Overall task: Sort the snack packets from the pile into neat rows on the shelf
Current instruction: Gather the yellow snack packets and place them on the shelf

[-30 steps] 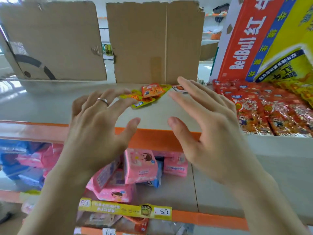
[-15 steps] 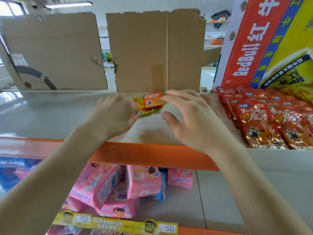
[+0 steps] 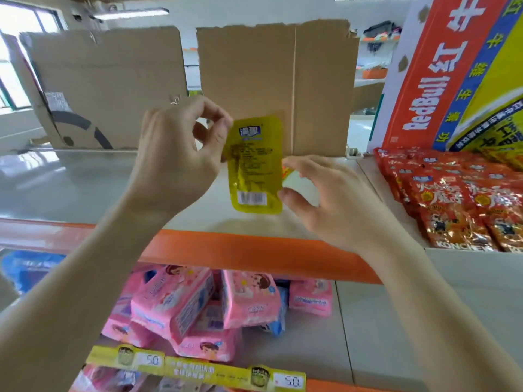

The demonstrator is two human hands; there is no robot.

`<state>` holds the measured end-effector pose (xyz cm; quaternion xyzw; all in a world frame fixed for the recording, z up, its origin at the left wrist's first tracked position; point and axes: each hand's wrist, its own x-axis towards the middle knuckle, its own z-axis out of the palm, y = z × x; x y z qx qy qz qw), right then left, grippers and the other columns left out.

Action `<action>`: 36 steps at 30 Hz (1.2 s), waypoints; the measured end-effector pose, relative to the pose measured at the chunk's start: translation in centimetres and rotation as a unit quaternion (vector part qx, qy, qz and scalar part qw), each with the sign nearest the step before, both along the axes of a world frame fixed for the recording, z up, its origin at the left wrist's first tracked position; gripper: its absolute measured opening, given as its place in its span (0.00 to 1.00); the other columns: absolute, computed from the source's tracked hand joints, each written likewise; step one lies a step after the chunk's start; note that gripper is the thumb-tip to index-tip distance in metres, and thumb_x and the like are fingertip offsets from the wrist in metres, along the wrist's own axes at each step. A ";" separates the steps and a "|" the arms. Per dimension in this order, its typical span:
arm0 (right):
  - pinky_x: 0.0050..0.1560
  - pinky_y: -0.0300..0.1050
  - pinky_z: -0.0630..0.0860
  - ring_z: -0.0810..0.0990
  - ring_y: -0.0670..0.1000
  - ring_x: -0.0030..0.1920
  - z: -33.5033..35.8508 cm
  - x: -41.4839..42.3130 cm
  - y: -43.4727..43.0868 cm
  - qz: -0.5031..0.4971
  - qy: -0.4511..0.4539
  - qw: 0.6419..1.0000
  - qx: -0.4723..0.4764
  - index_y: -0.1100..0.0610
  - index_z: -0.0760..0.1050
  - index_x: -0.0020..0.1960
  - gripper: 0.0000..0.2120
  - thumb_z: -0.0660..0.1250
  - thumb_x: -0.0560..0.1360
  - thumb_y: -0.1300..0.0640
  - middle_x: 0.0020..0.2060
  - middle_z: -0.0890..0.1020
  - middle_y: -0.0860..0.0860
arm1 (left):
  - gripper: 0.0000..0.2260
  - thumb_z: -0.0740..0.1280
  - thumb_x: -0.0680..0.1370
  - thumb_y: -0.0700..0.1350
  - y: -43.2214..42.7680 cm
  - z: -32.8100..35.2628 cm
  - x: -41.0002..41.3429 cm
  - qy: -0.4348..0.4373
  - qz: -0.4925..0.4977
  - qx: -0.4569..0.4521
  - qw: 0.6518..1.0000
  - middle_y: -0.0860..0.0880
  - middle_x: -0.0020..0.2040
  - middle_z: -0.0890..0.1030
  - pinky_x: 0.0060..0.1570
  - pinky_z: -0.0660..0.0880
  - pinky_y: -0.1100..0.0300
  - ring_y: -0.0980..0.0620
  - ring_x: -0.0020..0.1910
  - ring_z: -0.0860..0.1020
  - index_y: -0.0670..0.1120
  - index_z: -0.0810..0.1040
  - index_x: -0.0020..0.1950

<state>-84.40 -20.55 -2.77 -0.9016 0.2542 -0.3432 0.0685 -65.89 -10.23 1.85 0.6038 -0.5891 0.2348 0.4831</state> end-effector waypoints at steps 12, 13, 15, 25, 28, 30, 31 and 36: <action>0.58 0.48 0.72 0.71 0.55 0.58 -1.0 0.4 4.8 -0.088 -0.214 0.967 -0.105 0.59 0.71 0.66 0.25 0.70 0.74 0.49 0.64 0.67 0.59 | 0.04 0.65 0.78 0.40 0.3 2.1 -4.8 0.268 -0.167 -0.021 0.949 0.52 0.25 0.79 0.31 0.79 0.58 0.49 0.28 0.83 0.41 0.76 0.44; 0.54 0.50 0.75 0.73 0.54 0.55 -1.0 0.4 4.8 -0.091 -0.225 0.965 -0.103 0.60 0.72 0.64 0.22 0.70 0.75 0.51 0.62 0.69 0.58 | 0.04 0.64 0.79 0.39 0.4 2.2 -5.3 0.276 -0.175 -0.022 0.945 0.51 0.26 0.79 0.32 0.79 0.57 0.50 0.29 0.83 0.39 0.76 0.45; 0.43 0.51 0.77 0.76 0.51 0.45 -0.8 0.3 4.4 -0.106 -0.244 0.958 -0.108 0.59 0.75 0.59 0.13 0.67 0.77 0.54 0.56 0.74 0.54 | 0.04 0.65 0.79 0.37 0.8 2.6 -6.2 0.294 -0.191 -0.023 0.936 0.51 0.31 0.80 0.34 0.81 0.55 0.50 0.30 0.84 0.37 0.76 0.46; 0.31 0.30 0.65 0.74 0.40 0.29 -0.1 -1.3 5.3 -0.107 -0.338 0.935 0.004 0.52 0.76 0.42 0.09 0.66 0.76 0.64 0.33 0.77 0.41 | 0.09 0.69 0.78 0.52 2.3 0.9 -5.0 0.206 -0.104 0.034 0.972 0.51 0.50 0.78 0.40 0.70 0.69 0.60 0.43 0.78 0.48 0.74 0.50; 0.29 0.28 0.64 0.73 0.38 0.28 -0.5 -1.5 6.4 -0.055 -0.337 0.931 0.130 0.47 0.77 0.39 0.15 0.66 0.77 0.66 0.26 0.77 0.38 | 0.08 0.70 0.78 0.50 2.0 -0.5 -4.3 0.272 -0.152 0.090 0.946 0.54 0.49 0.80 0.38 0.73 0.68 0.61 0.40 0.79 0.48 0.76 0.53; 0.29 0.28 0.65 0.73 0.39 0.28 -0.5 -1.7 7.1 -0.035 -0.327 0.930 0.165 0.46 0.78 0.38 0.17 0.66 0.77 0.67 0.26 0.77 0.37 | 0.01 0.69 0.79 0.44 2.4 -0.6 -4.4 0.288 -0.220 0.087 0.928 0.57 0.41 0.82 0.33 0.71 0.66 0.60 0.34 0.77 0.49 0.79 0.48; 0.29 0.28 0.65 0.73 0.39 0.27 -0.6 -1.8 7.5 -0.029 -0.321 0.930 0.175 0.47 0.78 0.38 0.17 0.66 0.77 0.67 0.26 0.77 0.37 | 0.05 0.68 0.80 0.41 2.7 -0.6 -4.5 0.281 -0.240 0.077 0.926 0.57 0.36 0.81 0.30 0.69 0.64 0.59 0.30 0.75 0.49 0.79 0.45; 0.29 0.28 0.67 0.74 0.39 0.26 -1.4 -3.4 9.4 -0.032 -0.309 0.929 0.199 0.48 0.76 0.36 0.18 0.66 0.77 0.69 0.24 0.77 0.38 | 0.11 0.67 0.80 0.39 3.6 -1.2 -5.6 0.283 -0.324 0.051 0.901 0.52 0.29 0.76 0.26 0.63 0.58 0.55 0.26 0.67 0.50 0.80 0.39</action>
